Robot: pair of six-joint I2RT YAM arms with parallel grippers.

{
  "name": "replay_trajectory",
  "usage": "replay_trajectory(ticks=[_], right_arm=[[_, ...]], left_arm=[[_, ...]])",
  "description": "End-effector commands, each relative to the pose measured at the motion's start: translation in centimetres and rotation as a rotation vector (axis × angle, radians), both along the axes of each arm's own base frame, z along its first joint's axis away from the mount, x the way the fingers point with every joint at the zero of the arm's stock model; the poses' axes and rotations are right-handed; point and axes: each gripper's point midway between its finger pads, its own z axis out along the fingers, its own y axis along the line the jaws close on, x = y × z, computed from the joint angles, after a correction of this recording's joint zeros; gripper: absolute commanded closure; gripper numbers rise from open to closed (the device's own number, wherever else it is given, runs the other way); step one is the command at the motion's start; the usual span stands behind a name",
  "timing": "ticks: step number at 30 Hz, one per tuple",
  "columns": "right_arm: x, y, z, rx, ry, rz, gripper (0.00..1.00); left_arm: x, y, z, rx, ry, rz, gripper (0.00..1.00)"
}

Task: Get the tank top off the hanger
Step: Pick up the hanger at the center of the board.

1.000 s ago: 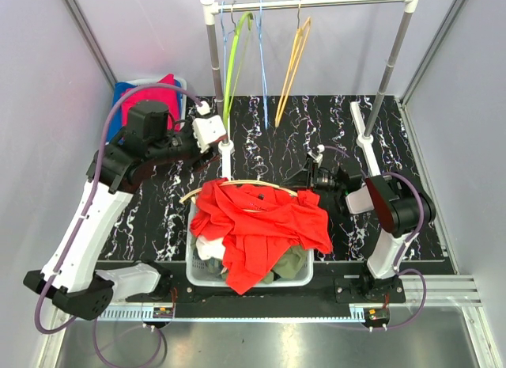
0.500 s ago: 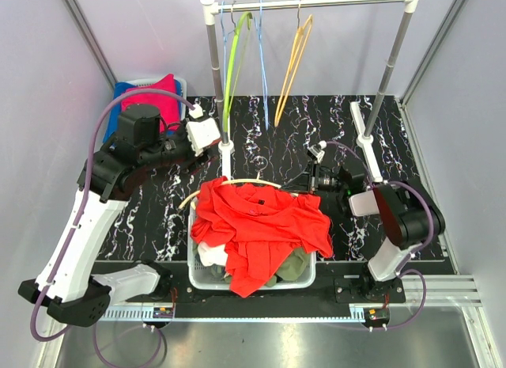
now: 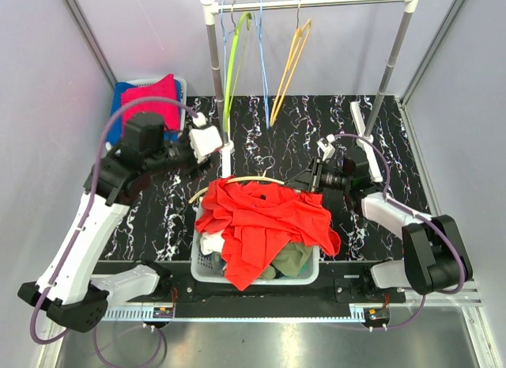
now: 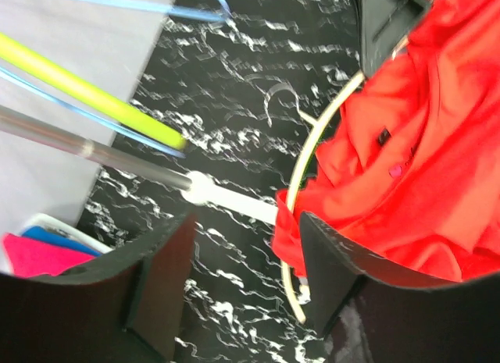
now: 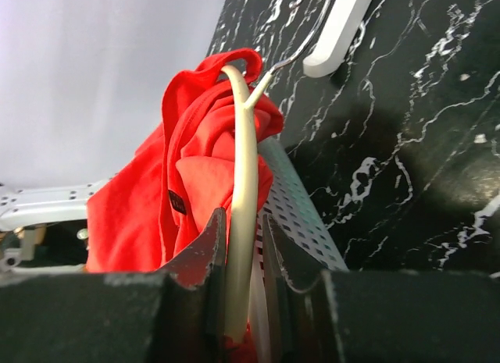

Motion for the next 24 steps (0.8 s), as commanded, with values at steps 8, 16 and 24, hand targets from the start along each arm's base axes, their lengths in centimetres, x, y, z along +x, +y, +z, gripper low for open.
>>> replay_trajectory(ticks=[8,16,24], right_arm=[[0.0,-0.3,-0.6,-0.114,-0.186,-0.034,0.86],[-0.1,-0.2,-1.1,-0.122,-0.182,-0.029,0.87],[-0.1,-0.1,-1.8,-0.131,-0.16,-0.029,0.86]], left_arm=[[1.0,3.1,-14.5,0.203,0.122,0.118,0.31],[3.8,9.3,-16.6,0.254,0.14,0.31,0.11],[4.5,13.0,-19.1,0.274,0.231,0.276,0.01]])
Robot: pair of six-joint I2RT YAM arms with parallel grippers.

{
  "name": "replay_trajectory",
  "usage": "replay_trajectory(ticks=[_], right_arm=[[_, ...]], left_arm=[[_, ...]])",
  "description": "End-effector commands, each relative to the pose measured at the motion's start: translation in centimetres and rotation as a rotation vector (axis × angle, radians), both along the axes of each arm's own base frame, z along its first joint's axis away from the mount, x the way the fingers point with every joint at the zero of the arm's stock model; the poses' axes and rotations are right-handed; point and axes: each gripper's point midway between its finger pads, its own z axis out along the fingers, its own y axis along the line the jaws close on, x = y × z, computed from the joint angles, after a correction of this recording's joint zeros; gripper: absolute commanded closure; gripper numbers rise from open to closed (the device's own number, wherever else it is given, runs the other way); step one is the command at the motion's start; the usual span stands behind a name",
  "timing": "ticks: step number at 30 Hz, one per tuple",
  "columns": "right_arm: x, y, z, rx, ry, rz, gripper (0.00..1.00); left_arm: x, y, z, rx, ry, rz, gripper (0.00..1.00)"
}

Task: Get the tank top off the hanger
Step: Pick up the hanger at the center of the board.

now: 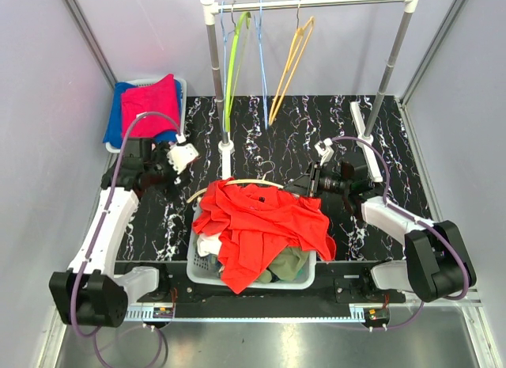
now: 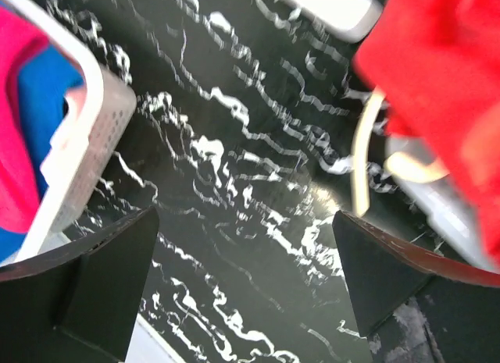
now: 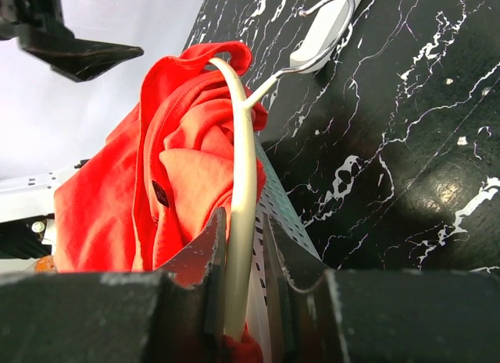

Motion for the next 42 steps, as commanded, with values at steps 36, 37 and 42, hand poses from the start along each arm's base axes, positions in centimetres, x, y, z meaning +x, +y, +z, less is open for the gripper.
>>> replay_trajectory(ticks=[36,37,42], right_arm=[[0.9,-0.2,-1.0,-0.066,-0.055,-0.029,0.91],[0.9,-0.2,-1.0,-0.067,-0.057,-0.031,0.92],[1.0,-0.2,-1.0,-0.066,-0.054,-0.031,0.92]], left_arm=[[-2.2,-4.9,-4.7,-0.063,0.254,-0.371,0.32],[-2.4,-4.8,-4.8,-0.056,0.264,-0.374,0.31],[-2.6,-4.3,-5.1,-0.024,0.272,-0.386,0.28]])
